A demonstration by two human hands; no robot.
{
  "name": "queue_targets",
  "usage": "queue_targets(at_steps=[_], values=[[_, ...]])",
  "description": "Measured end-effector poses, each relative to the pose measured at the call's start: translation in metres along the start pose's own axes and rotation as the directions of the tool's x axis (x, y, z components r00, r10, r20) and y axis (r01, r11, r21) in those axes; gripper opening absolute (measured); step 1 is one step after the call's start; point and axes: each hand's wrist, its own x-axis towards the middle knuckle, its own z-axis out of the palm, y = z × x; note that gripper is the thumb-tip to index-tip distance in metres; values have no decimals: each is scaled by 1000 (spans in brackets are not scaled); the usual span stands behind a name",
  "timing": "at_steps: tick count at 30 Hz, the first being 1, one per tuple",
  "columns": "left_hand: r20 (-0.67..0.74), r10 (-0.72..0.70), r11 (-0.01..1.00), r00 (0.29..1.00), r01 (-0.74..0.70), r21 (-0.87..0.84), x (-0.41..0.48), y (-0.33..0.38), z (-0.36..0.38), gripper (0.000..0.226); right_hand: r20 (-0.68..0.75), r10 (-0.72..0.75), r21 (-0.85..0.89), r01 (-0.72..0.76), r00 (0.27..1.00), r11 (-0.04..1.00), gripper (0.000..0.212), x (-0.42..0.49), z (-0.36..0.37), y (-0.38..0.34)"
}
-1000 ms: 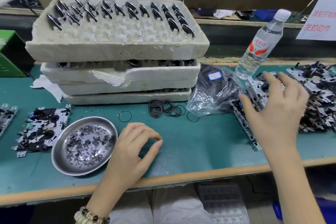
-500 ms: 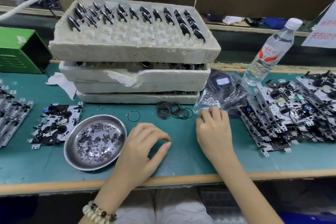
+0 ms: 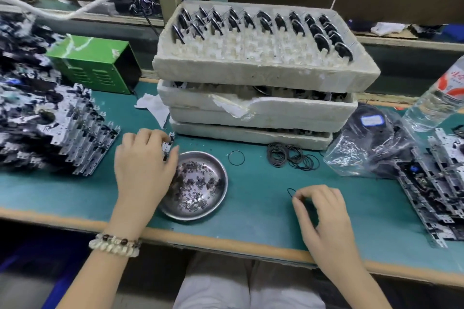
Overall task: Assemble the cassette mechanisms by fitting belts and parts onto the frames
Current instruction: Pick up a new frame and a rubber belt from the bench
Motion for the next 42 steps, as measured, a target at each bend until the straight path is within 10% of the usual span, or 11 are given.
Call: queue_targets(at_steps=[9, 20, 26, 34, 42], values=[[72, -68, 988, 995, 57, 144, 24, -29, -9, 31, -29, -5, 2, 6, 1000, 1000, 18, 9, -13, 9], [137, -110, 805, 985, 169, -569, 26, -18, -59, 33, -286, 147, 99, -123, 947, 987, 4, 7, -16, 18], [286, 35, 771, 958, 157, -618, 3, 72, -67, 28, -458, 277, 246, -180, 845, 953, 6, 1, -22, 19], [775, 103, 411, 623, 683, -604, -46, 148, 0, 41, -474, 407, 367, -246, 781, 897, 6, -2, -23, 21], [524, 126, 893, 842, 134, -430, -47, 126, 14, 19, -433, 416, 409, -237, 800, 881, 6, -2, -23, 22]])
